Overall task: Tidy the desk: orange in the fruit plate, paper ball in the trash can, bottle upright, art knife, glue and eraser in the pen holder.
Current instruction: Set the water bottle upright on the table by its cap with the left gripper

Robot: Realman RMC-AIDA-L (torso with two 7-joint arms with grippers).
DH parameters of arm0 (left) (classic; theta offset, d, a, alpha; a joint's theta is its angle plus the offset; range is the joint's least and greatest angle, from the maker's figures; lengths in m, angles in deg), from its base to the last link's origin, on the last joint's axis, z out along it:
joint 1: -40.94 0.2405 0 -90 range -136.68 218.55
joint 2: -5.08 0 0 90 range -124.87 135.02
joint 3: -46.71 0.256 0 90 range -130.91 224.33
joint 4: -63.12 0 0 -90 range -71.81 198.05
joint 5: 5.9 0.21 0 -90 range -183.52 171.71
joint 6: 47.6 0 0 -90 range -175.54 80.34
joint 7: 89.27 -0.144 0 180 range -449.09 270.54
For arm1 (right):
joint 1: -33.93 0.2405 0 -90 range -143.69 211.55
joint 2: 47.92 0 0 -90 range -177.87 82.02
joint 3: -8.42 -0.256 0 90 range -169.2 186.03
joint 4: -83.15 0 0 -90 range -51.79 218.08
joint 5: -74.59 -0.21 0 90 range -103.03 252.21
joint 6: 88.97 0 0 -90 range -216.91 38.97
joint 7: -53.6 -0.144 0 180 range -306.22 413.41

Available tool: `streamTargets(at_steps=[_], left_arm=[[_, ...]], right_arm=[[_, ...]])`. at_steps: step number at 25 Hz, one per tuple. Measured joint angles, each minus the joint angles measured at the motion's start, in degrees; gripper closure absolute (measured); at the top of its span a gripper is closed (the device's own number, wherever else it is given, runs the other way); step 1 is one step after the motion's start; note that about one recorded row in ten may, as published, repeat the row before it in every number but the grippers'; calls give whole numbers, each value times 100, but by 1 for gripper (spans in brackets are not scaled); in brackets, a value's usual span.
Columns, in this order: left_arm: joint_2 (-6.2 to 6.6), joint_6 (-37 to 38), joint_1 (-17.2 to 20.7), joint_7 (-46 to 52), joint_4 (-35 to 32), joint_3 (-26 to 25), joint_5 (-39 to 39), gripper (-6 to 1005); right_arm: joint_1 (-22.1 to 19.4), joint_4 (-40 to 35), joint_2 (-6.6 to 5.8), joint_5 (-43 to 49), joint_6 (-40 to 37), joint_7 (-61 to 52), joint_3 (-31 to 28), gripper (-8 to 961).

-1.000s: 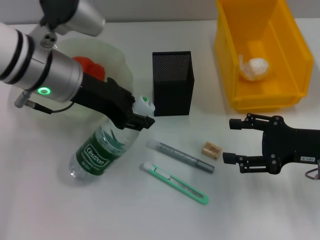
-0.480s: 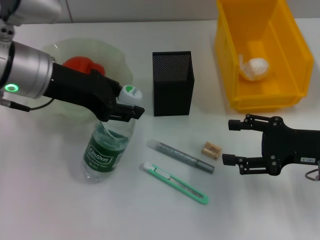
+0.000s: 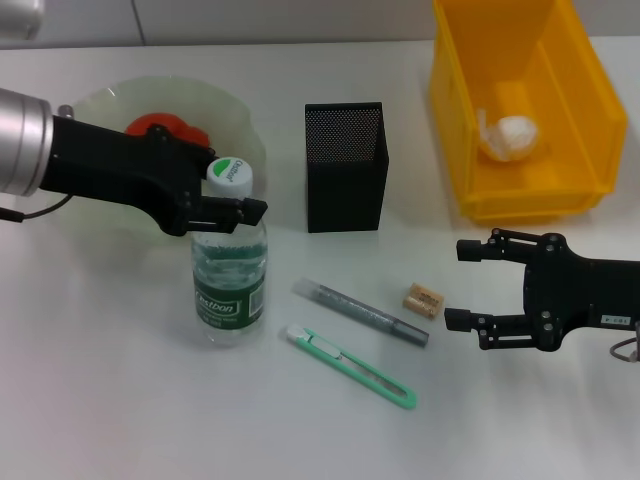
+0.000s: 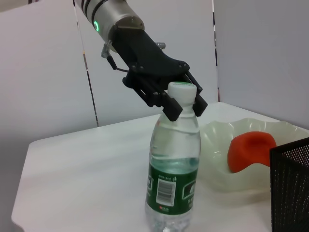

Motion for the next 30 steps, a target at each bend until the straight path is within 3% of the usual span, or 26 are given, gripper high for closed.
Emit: streamTargets(at_steps=[9,20,30], left_arm=[[10,376,359,-608,-106,-520,-555,552],[45,830,1049,-1392,153,-1942,-1151,551],[252,844,1165,-1955,862,-2642,-1158,551]], right_arm=[[4,0,0,0,0,-6,8,127],[125,4,-1,-9,-76,-5,29,126],[150,0,-9,-8,-75,-5,53,126]])
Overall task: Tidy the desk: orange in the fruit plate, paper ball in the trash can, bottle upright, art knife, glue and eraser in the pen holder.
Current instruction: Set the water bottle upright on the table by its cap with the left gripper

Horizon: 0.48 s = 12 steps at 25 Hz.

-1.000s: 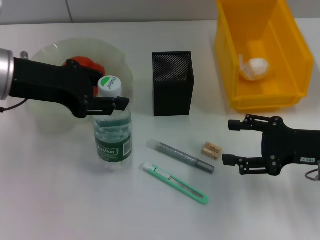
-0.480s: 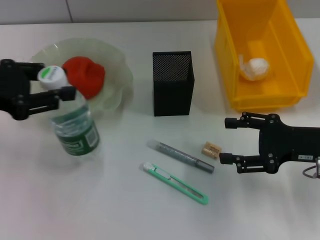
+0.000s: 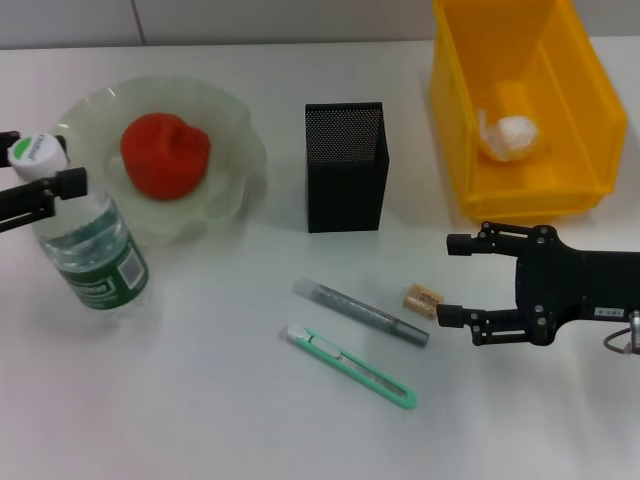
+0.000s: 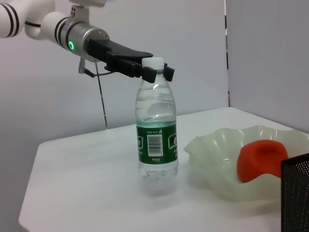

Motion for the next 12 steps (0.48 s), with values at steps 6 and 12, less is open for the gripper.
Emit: streamTargets(at_steps=[6,12], left_arm=[[47,-50,21,-411,282,-325,11,549],[78,-67,-1,-846,622,-503,-1,547]], right_arm=[[-1,7,0,4,-2,0,-12,127],[-2,4,0,8,-61,0,-45,127]])
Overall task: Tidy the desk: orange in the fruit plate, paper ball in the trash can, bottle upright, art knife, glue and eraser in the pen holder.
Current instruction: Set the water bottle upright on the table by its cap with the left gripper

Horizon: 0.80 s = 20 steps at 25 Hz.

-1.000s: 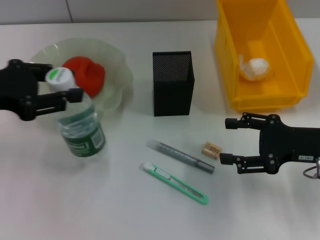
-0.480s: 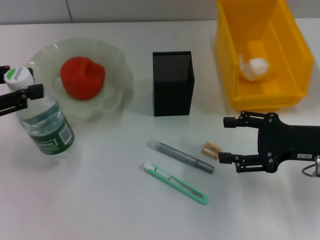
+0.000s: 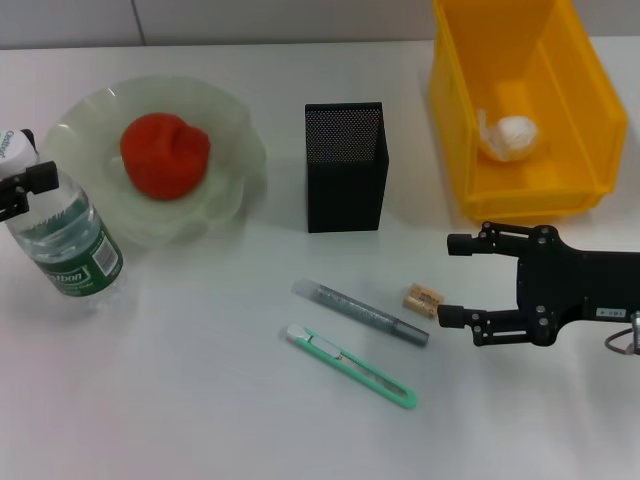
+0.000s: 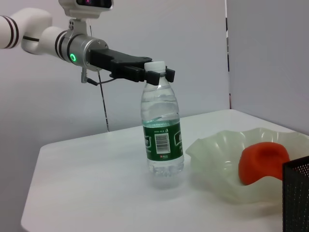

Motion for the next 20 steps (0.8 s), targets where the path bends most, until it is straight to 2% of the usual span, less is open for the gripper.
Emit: streamTargets(at_steps=[8,17,20], left_arm=[[-23,-80,-4,-310,154,-95,-1,544],[7,-213,-42,-509,502,-107,-1,540],[-22,-357,-45,-554,534,-96,37,539]], right_arm=[[1,-4,0,0,-4,0,-8,126],[9,5,-6,0,-9,0,45,127],[9,7,-9,0,-9,0,45,126]])
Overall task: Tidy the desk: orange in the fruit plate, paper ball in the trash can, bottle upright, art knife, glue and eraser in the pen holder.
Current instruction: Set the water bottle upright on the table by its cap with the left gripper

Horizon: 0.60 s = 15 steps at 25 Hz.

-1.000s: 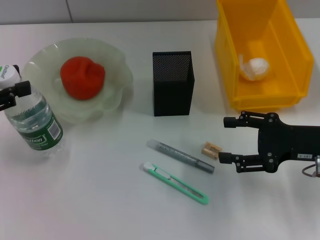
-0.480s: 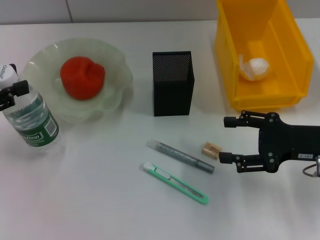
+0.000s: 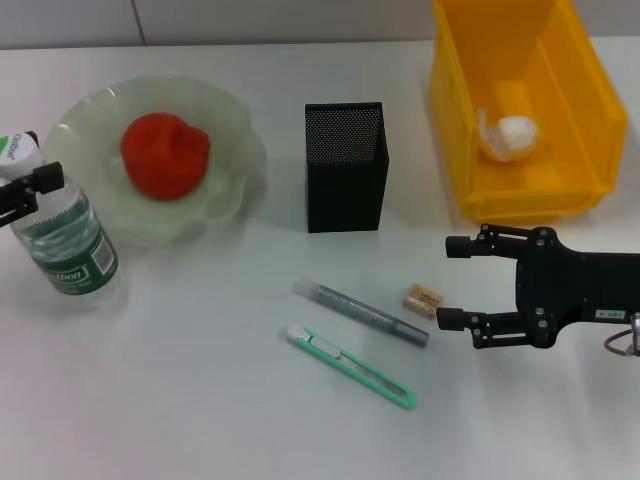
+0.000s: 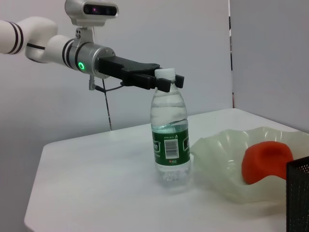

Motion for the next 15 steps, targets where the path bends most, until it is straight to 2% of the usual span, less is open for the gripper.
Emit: streamTargets(at_steps=[15], left_arm=[[9,-194,34,-135,249,27,31,534]], right_arm=[[0,-5,-9,21,0,-1,-1,126]])
